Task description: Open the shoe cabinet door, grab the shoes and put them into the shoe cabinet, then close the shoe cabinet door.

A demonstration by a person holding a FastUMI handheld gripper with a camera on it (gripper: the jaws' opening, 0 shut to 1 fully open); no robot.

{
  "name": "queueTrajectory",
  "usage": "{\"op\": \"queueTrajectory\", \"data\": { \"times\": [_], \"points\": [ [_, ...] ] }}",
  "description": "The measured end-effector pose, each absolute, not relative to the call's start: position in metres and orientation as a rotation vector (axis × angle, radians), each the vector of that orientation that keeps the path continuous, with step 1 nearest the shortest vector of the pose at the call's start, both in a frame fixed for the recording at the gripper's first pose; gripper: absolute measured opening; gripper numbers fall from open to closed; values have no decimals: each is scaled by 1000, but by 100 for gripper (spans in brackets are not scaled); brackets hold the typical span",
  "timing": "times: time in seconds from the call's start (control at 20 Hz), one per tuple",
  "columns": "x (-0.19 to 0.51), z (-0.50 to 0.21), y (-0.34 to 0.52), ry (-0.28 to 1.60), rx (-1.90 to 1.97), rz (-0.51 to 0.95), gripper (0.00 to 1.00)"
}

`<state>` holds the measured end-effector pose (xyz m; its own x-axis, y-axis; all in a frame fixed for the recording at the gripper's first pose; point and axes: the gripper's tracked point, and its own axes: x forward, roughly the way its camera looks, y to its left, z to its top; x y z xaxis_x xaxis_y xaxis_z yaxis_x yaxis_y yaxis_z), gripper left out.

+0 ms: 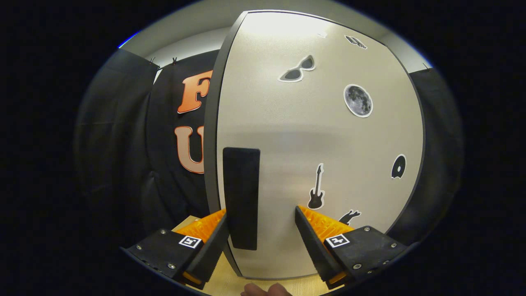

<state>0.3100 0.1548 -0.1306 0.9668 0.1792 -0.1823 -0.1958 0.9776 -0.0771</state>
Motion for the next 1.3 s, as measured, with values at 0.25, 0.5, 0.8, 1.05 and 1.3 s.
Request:
{"op": "queueTrajectory", "data": {
  "times": [0.25, 0.5, 0.8, 1.05, 1.3],
  "points": [
    [297, -126, 160, 220, -32, 245, 94],
    [241, -103, 145, 191, -21, 245, 93],
    [163, -85, 114, 187, -46, 218, 93],
    [107, -71, 80, 197, -55, 184, 93],
    [73, -65, 51, 197, -12, 173, 93]
  ]
}}
